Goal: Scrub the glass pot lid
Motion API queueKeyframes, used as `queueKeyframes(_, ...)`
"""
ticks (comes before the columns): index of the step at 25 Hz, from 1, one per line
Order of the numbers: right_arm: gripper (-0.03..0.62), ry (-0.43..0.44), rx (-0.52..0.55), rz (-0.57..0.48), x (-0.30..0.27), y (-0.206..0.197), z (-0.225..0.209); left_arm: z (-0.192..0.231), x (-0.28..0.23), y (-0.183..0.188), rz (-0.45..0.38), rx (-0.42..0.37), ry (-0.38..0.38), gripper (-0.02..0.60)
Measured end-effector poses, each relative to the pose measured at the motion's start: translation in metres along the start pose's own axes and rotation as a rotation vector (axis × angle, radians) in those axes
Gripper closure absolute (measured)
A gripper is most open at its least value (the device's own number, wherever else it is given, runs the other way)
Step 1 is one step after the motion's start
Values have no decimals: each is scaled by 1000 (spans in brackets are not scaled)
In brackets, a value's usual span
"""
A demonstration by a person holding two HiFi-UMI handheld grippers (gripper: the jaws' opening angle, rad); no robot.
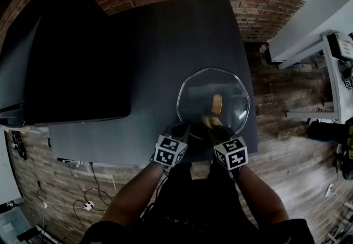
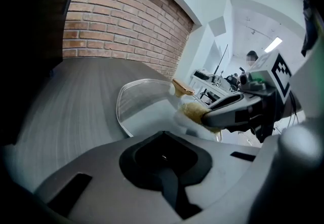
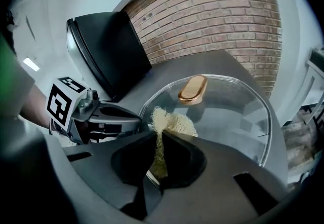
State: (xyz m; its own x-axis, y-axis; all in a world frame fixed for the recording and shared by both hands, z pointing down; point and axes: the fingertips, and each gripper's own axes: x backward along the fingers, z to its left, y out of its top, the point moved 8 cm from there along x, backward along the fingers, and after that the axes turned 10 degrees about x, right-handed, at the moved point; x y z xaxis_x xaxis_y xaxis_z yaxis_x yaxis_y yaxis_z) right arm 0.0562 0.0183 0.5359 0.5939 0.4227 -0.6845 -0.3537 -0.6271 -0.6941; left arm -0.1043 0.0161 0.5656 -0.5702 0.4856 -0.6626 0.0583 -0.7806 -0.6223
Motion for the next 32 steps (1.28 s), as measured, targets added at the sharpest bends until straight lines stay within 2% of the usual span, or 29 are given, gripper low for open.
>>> queueKeyframes(8,553,-83,-55,1,27,-5,-57,-2,-1,0,-4,0,10,551)
queueKeyframes(14,553,-111,-86,9,31,-1,-91,-3,-2,-1,-7,4,11,551)
queueKeyframes(26,553,-131,4,33,11,49,-157,-3,-2,-1,-11,20,9,551)
queueKeyframes(32,553,-97,103,117,-19,76,-178,-7,-2,2,-19,35,3,551)
